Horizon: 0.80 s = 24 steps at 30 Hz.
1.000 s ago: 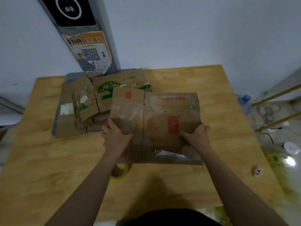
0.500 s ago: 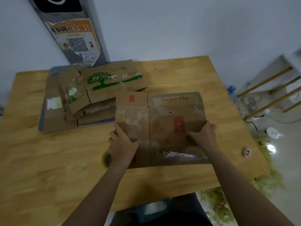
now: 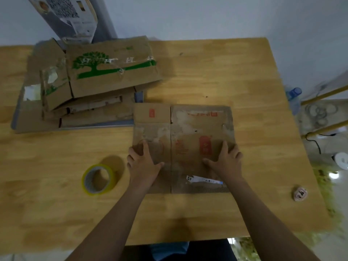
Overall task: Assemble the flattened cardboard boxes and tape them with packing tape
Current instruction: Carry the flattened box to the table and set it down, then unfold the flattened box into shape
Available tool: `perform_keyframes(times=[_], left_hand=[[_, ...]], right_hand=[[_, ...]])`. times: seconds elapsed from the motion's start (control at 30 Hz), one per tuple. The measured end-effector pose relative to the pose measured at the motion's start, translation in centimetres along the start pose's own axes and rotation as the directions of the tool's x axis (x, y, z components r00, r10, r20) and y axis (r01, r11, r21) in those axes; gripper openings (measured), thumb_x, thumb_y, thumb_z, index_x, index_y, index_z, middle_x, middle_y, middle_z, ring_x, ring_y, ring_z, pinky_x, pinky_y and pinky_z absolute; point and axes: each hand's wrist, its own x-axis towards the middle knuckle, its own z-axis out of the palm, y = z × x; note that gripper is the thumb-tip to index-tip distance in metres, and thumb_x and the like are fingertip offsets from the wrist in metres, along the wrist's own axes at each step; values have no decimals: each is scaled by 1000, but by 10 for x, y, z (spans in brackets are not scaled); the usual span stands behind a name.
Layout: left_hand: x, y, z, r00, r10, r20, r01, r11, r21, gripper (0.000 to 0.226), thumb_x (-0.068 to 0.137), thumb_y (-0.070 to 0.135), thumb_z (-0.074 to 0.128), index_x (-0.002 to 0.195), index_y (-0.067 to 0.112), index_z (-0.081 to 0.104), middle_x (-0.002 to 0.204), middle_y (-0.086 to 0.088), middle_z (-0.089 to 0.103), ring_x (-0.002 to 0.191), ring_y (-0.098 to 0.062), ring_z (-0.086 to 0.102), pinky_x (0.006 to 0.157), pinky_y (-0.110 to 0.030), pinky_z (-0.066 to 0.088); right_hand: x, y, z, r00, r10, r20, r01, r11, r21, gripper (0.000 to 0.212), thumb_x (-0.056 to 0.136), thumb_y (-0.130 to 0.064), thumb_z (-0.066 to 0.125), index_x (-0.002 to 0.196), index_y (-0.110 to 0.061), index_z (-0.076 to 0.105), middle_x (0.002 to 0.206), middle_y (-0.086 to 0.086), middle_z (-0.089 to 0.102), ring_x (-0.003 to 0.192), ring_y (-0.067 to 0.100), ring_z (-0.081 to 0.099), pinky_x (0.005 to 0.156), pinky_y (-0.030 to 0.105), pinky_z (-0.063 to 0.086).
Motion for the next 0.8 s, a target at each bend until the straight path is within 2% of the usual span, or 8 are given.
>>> perform_keyframes(times=[0.13,0.2,0.37,0.43,0.5,0.57,0.63,0.8], left_hand=[[11,-8,14,982,168,-87,-162,985,66,111,85,65,69,164,21,3,169,-10,-17,156,-34,-14,125,-55,10],[16,-11,17,960,251,-121,-242,966,87,108,84,66,69,164,24,8,171,-5,-12,157,-29,-14,126,-54,11],[26,-13,13,944,310,-114,-295,946,132,110,80,73,69,162,28,12,169,-5,-7,156,-30,-9,125,-53,17],[26,-38,37,923,337,-187,-318,940,126,111,79,73,69,162,27,11,167,-5,-7,155,-32,-8,124,-54,19],[35,-24,21,931,344,-121,-326,934,148,111,80,72,68,162,25,10,167,-5,-7,155,-33,-7,125,-54,20],[-4,-55,38,886,395,-243,-361,916,174,109,83,71,65,163,24,8,167,-7,-6,155,-34,-6,125,-55,18],[1,-46,27,883,423,-202,-389,902,188,106,86,70,62,164,23,7,168,-10,-5,155,-36,-5,126,-55,16],[6,-25,12,877,458,-146,-424,880,213,84,92,65,58,160,25,27,170,-12,7,155,-38,5,125,-56,14]], right_hand=[[10,-3,25,982,-158,-102,145,982,-122,114,83,-80,55,163,-21,0,170,12,-12,155,40,-9,124,59,1],[17,-6,33,967,-229,-110,211,965,-154,113,81,-84,51,163,-28,-1,171,5,-13,155,38,-13,123,61,-2],[30,-15,50,962,-236,-140,216,966,-143,121,72,-94,42,162,-31,-7,170,2,-18,152,44,-19,118,67,-11],[30,-9,95,916,-290,-277,261,955,-138,124,68,-98,38,162,-31,-8,169,2,-19,151,45,-20,116,68,-12],[39,-19,76,941,-267,-209,243,960,-136,126,66,-99,34,161,-30,-10,169,1,-20,151,45,-21,116,68,-12],[6,1,100,883,-356,-306,322,934,-158,122,68,-99,33,161,-32,-9,169,0,-20,152,45,-20,116,68,-11],[10,-3,81,896,-364,-254,327,928,-177,112,75,-94,37,161,-36,-3,170,-5,-15,153,43,-15,118,69,-6],[5,-15,68,891,-413,-190,371,902,-223,87,88,-80,45,160,-39,18,171,-9,4,155,37,3,120,65,11]])
